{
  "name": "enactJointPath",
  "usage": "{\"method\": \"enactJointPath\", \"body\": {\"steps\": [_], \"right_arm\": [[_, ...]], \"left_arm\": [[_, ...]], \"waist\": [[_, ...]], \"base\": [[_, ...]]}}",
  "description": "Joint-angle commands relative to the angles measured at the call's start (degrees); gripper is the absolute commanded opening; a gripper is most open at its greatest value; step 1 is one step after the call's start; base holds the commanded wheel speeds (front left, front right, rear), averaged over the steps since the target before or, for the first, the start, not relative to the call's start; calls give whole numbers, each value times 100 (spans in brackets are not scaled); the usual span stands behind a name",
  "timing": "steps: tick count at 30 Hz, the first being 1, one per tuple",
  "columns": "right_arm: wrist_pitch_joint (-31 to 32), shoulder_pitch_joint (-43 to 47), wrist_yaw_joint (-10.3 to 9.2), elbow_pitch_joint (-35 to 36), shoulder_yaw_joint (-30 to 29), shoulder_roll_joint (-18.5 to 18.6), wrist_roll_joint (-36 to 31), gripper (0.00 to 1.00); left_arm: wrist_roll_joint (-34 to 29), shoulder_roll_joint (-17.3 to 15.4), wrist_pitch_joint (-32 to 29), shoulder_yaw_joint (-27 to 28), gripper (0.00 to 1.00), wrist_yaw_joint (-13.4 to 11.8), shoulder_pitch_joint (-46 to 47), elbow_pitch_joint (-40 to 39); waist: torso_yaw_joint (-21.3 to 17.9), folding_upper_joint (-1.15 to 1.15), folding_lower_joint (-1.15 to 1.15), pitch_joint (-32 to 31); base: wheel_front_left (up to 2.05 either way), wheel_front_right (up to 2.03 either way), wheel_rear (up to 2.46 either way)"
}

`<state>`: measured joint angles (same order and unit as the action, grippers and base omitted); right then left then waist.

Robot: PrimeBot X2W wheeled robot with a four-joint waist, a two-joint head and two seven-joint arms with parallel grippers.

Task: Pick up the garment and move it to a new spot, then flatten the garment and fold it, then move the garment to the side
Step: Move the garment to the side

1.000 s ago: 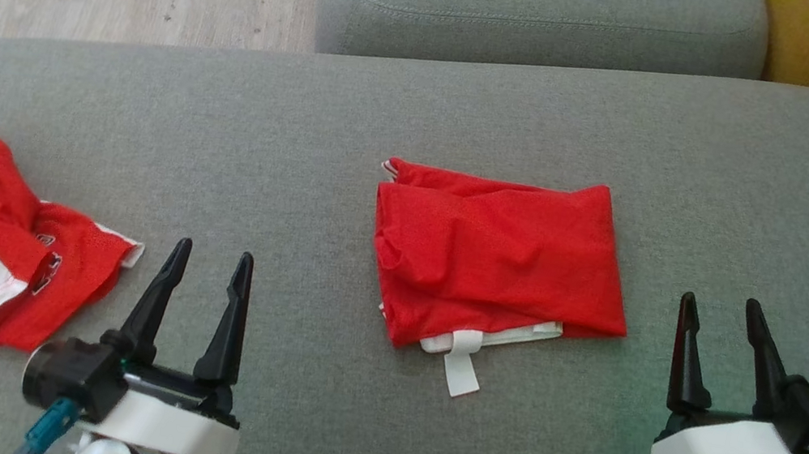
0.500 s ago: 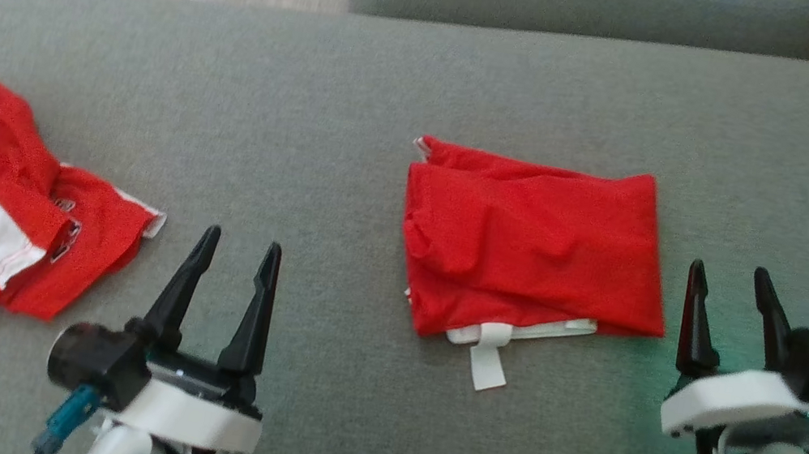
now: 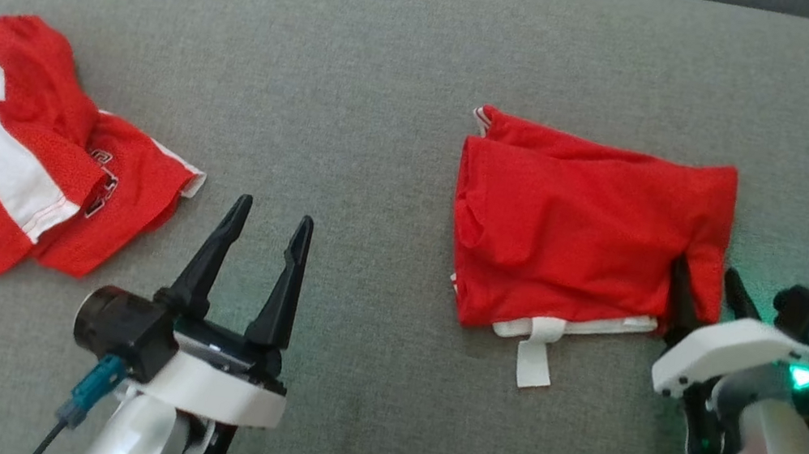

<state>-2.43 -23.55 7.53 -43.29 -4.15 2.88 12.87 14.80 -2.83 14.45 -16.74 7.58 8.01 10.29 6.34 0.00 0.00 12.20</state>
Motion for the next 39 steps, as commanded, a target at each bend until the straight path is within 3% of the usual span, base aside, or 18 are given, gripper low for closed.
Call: {"method": "enactJointPath", "body": {"steps": [1, 6, 7, 9, 10, 18, 23, 27, 29, 32, 39], "right_arm": [[66, -227, -4, 27, 226, 0, 50, 100], [199, -520, -4, -389, 432, 0, 103, 98], [223, -566, -4, -463, 452, 0, 78, 74], [220, -643, -4, -570, 505, 0, -36, 5], [198, -672, -4, -607, 512, 0, -113, 0], [-183, -907, -4, -495, 505, 540, -741, 0], [-289, -1129, -4, -141, 721, 1221, -1051, 0], [-121, -1223, -4, 22, 888, 1834, -906, 0], [-27, -1261, -4, 35, 819, 2402, -790, 0], [-16, -1310, -4, -65, 618, 2925, -771, 0], [-91, -1516, -4, -485, 213, 3533, -1088, 0]], "left_arm": [[40, -5, 55, 143, 100, -9, 252, -182], [61, -5, 55, 83, 100, -9, 388, -207], [64, -5, 55, 87, 100, -9, 400, -208], [65, -5, 55, 107, 100, -9, 410, -204], [62, -5, 55, 119, 100, -9, 408, -197], [59, -5, 55, 173, 100, -9, 341, -195], [42, -5, 55, 184, 100, -9, 316, -251], [42, -5, 55, 167, 100, -9, 340, -306], [42, -5, 55, 117, 100, -9, 378, -321], [33, -5, 55, 88, 100, -9, 445, -304], [77, -5, 55, 122, 100, -9, 559, -335]], "waist": [[44, 0, 0, 74], [111, 0, 0, 230], [116, 0, 0, 242], [108, 0, 0, 250], [96, 0, 0, 240], [-123, 0, 0, -43], [-302, 0, 0, -124], [-364, 0, 0, -29], [-362, 0, 0, 136], [-328, 0, 0, 318], [-245, 0, 0, 589]], "base": [[0, 0, 0], [0, 0, 0], [0, 0, 0], [0, 0, 0], [0, 0, 0], [0, 0, 0], [0, 0, 0], [0, 0, 0], [0, 0, 0], [0, 0, 0], [0, 0, 0]]}}
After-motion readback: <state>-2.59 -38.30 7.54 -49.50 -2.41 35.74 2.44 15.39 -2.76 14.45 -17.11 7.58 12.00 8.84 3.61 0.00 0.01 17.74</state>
